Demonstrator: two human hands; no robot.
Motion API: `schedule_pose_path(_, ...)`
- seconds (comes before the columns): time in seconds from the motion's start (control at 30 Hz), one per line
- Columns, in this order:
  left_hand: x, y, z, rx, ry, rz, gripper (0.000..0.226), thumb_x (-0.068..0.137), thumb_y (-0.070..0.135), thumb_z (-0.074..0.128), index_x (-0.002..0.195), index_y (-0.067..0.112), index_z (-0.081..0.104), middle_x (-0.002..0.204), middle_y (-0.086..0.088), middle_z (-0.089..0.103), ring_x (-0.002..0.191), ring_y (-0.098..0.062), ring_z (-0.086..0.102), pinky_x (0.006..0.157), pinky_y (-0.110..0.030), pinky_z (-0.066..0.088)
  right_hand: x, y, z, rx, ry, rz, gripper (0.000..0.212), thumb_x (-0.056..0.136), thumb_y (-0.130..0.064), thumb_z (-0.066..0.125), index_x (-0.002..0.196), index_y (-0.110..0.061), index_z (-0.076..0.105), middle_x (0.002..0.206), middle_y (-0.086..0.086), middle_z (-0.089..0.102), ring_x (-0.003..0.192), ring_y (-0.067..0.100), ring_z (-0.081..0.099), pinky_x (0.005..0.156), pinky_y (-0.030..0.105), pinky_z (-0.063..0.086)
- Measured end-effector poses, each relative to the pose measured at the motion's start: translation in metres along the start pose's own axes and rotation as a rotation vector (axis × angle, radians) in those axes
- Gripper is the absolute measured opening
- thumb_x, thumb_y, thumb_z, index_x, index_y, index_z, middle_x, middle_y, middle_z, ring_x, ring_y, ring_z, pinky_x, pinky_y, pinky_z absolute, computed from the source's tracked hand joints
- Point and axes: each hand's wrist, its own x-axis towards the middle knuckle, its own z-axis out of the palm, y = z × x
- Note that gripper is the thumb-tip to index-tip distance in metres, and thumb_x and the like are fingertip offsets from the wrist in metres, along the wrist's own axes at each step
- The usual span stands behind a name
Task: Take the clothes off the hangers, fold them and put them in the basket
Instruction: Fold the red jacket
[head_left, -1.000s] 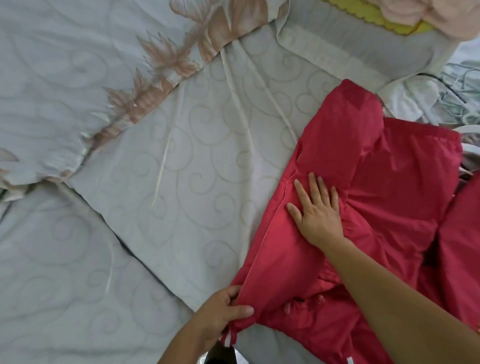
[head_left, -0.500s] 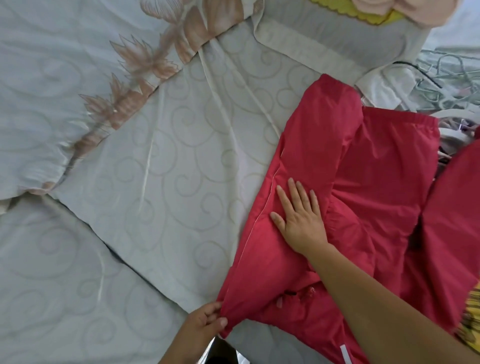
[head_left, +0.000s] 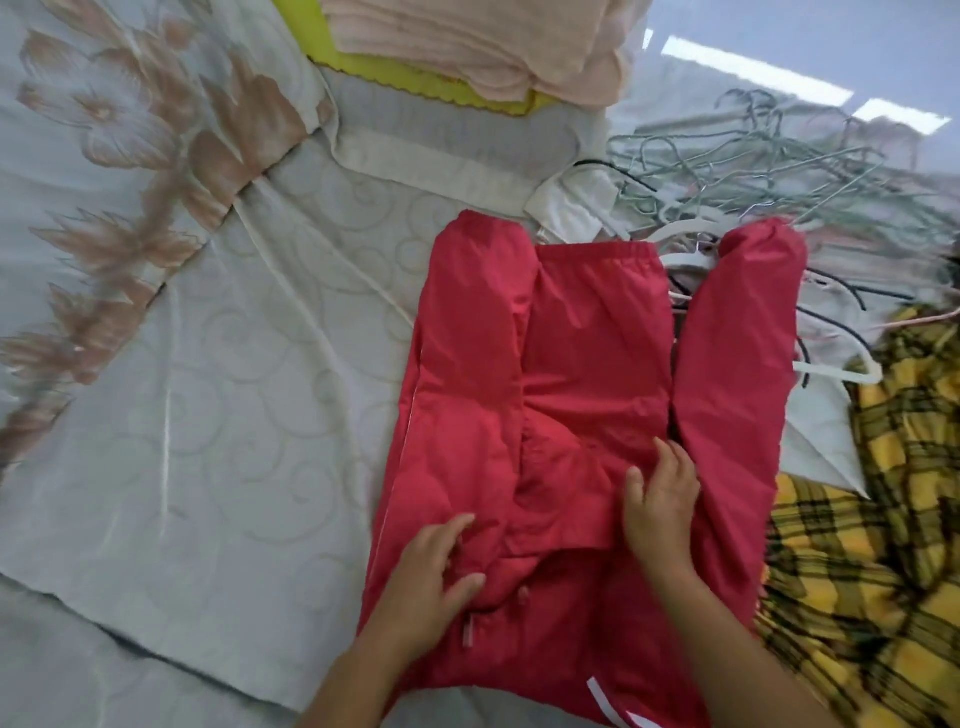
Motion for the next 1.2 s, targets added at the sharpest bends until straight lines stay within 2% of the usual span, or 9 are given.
schedule_pose_path(0.17,0.023,-0.007,0.006,-0.068,-0.073,-0.217,0.102,0.049,0.074,0.037,0.138,0.025,0.039,0.119,0.002,0.040,0.110,-0.011,0.046,0.096,-0.013,0.034,-0.008,0.026,-0.045,0.030,-0.097,-0.022,0.038,0.089,-0.007,0.049,0.125,0.004,0.051,0.121,0.023,0.055,0.111,0.037,0.053,0.097,0.031,0.036)
schedule_pose_path(0.27,0.018,0.010,0.004,-0.118,0.006,-0.236,0.071,0.063,0.063,0.055,0.122,0.023,0.053,0.109,0.000,0.047,0.087,-0.005,0.051,0.076,-0.001,0.035,-0.009,0.031,-0.066,-0.111,0.099,-0.137,0.047,0.081,-0.021,0.055,0.122,0.001,0.051,0.123,0.021,0.052,0.113,0.035,0.047,0.098,0.038,0.033)
schedule_pose_path(0.37,0.024,0.023,0.006,-0.261,0.129,-0.284,0.026,0.072,0.046,0.063,0.093,0.031,0.058,0.097,-0.002,0.059,0.077,-0.007,0.056,0.068,-0.009,0.041,0.015,0.037,-0.083,-0.040,0.146,0.264,0.059,0.075,-0.011,0.071,0.127,0.002,0.047,0.125,0.026,0.051,0.117,0.041,0.047,0.094,0.044,0.035)
schedule_pose_path(0.5,0.037,0.065,0.006,-0.623,0.048,-0.299,0.010,0.092,0.012,0.053,0.090,0.019,0.060,0.087,-0.006,0.065,0.061,-0.002,0.061,0.054,-0.013,0.044,0.031,0.012,-0.100,0.393,-0.043,0.278,0.021,0.084,-0.001,0.062,0.105,-0.007,0.063,0.085,0.008,0.063,0.089,0.029,0.062,0.068,0.022,0.043)
schedule_pose_path(0.6,0.048,0.100,0.003,-0.877,-0.037,-0.262,0.034,0.086,0.040,0.043,0.100,0.016,0.063,0.094,-0.002,0.071,0.078,-0.009,0.066,0.066,-0.018,0.051,0.020,-0.058,-0.105,0.536,-0.173,0.063,0.021,0.084,0.002,0.060,0.098,-0.015,0.063,0.083,-0.001,0.062,0.078,0.006,0.055,0.068,0.012,0.042)
schedule_pose_path(0.73,0.057,0.101,-0.013,-1.174,0.084,-0.301,0.051,0.098,0.041,0.027,0.085,0.025,0.074,0.082,0.005,0.072,0.078,-0.007,0.067,0.070,-0.023,0.053,-0.020,-0.157,-0.073,0.443,-0.646,-0.375,0.013,0.085,-0.012,0.064,0.096,-0.004,0.064,0.086,0.002,0.062,0.078,0.009,0.053,0.074,0.026,0.043)
schedule_pose_path(0.83,0.043,0.058,-0.027,-1.292,0.217,-0.529,0.052,0.091,0.050,0.037,0.113,0.011,0.064,0.091,-0.009,0.069,0.085,-0.021,0.063,0.073,-0.034,0.050,-0.041,-0.171,-0.046,0.397,-0.875,-0.379,0.021,0.090,-0.019,0.060,0.103,-0.004,0.065,0.099,0.010,0.067,0.084,0.017,0.059,0.082,0.030,0.045)
schedule_pose_path(1.03,0.015,0.012,-0.053,-1.376,0.353,-0.533,0.064,0.089,0.059,0.034,0.090,0.008,0.073,0.085,-0.007,0.071,0.074,-0.017,0.069,0.069,-0.029,0.057,0.030,-0.065,-0.034,0.304,-0.069,0.127,0.017,0.087,-0.015,0.056,0.100,-0.006,0.059,0.100,0.011,0.053,0.102,0.032,0.053,0.092,0.040,0.042)
schedule_pose_path(1.2,0.066,0.048,-0.059,-0.542,0.397,-0.289,0.077,0.067,0.040,0.081,0.128,0.008,0.046,0.127,-0.008,0.053,0.113,-0.019,0.051,0.103,-0.032,0.039,0.115,-0.038,-0.031,0.266,-0.094,0.372,0.059,0.085,-0.032,0.066,0.127,0.003,0.046,0.122,0.021,0.048,0.118,0.034,0.046,0.103,0.045,0.037)
